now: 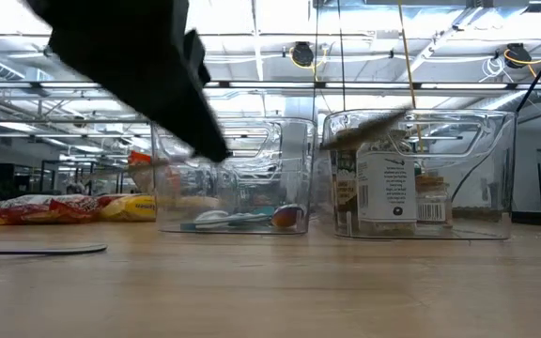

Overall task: Pick & Place Food Item
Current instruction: Put the black spoon into the bottom left transparent bin

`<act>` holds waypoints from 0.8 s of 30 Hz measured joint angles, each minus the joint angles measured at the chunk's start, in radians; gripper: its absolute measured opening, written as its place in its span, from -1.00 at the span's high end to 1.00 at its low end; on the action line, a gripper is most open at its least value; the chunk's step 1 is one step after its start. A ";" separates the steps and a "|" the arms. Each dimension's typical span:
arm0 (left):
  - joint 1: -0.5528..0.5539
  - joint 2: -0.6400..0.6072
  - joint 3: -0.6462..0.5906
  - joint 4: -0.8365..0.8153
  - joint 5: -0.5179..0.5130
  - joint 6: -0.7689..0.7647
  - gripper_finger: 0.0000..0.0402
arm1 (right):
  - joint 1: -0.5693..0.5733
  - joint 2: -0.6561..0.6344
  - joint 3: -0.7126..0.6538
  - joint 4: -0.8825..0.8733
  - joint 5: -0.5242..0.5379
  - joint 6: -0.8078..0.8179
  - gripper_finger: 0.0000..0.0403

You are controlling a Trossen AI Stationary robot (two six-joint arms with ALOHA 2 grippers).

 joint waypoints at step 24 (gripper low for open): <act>0.146 -0.357 0.002 -0.156 -0.395 -0.138 0.97 | 0.000 0.000 0.000 0.001 -0.001 0.000 0.48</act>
